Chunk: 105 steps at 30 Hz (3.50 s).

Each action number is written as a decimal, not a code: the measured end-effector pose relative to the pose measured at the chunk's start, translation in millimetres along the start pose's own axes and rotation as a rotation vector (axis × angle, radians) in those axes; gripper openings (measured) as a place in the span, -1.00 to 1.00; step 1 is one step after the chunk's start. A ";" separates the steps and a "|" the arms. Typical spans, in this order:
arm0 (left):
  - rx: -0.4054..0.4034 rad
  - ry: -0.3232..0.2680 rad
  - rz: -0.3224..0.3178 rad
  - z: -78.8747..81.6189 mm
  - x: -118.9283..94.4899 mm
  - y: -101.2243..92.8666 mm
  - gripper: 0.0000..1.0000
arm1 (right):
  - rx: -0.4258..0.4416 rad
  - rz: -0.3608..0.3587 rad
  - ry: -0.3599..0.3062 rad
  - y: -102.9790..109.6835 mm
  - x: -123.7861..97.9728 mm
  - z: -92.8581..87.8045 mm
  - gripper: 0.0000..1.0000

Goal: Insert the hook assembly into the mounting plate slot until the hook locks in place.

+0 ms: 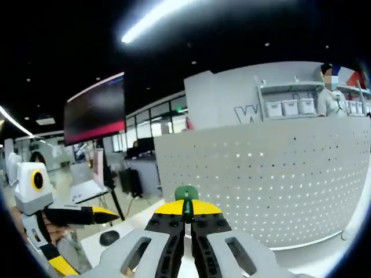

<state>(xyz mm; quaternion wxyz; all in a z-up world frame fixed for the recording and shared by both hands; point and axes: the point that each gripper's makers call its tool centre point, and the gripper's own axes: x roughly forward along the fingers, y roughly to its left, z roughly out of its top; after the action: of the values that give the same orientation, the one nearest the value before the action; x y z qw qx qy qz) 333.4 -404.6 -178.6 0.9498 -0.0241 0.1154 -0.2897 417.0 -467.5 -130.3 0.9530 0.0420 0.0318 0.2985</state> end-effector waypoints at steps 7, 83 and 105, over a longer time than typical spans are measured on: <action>0.004 0.010 0.013 -1.1 -0.7 6.0 1.00 | -0.012 -0.086 -0.032 -32.6 3.6 10.1 -1.00; -0.003 0.045 0.081 -9.0 -2.3 29.4 1.00 | -0.096 -0.379 -0.158 -171.9 55.2 63.0 -1.00; -0.012 0.034 0.111 -8.9 -12.0 33.8 1.00 | -0.084 -0.419 -0.170 -176.6 56.8 58.6 -1.00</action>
<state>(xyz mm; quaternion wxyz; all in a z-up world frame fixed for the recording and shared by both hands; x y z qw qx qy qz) 340.1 -369.7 -188.6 0.9622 -0.0187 0.1344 -0.2361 568.7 -583.1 -91.6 0.9943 0.0198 -0.0529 0.0906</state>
